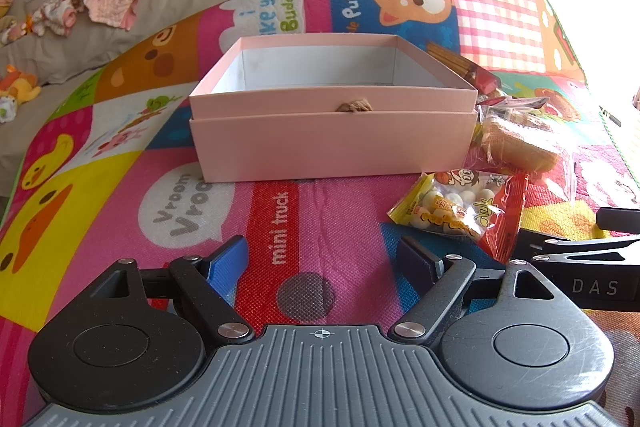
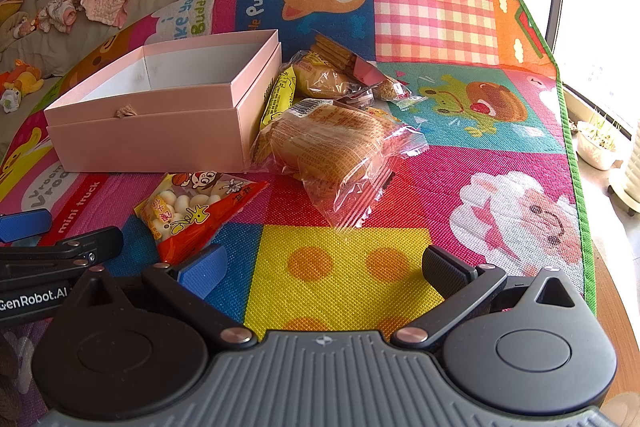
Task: Organize objects
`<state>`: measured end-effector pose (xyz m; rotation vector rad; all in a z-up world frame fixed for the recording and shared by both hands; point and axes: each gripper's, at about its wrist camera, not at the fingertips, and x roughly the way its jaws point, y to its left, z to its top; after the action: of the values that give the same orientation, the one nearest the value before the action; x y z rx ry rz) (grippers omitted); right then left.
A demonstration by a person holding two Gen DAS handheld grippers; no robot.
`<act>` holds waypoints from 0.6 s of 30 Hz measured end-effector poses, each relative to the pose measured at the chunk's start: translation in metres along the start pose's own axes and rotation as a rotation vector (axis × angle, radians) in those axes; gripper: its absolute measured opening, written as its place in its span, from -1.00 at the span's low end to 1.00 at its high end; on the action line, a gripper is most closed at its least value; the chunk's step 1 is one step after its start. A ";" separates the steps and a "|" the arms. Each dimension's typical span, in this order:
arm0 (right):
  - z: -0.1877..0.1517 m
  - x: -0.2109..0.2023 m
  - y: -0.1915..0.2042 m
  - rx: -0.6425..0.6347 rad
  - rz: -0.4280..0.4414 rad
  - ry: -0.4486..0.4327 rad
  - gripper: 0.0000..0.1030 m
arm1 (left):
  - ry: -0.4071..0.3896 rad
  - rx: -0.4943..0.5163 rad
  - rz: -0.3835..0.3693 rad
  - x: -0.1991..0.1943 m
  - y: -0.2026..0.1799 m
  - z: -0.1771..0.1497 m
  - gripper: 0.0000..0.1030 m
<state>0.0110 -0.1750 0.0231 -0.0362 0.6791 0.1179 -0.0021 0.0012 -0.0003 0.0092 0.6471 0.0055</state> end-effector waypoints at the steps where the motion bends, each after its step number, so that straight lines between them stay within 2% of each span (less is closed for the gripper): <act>1: 0.000 0.000 0.000 0.000 0.000 0.000 1.00 | 0.000 -0.001 -0.001 0.000 0.001 -0.001 0.68; 16: -0.004 0.000 0.000 0.000 0.007 0.001 1.00 | -0.001 0.006 0.016 0.002 -0.004 0.001 0.69; 18: 0.000 0.000 -0.003 -0.009 0.030 0.024 1.00 | -0.001 -0.002 0.008 0.002 -0.002 0.001 0.68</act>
<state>0.0115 -0.1781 0.0236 -0.0362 0.7034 0.1491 0.0000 -0.0005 -0.0007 0.0095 0.6459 0.0141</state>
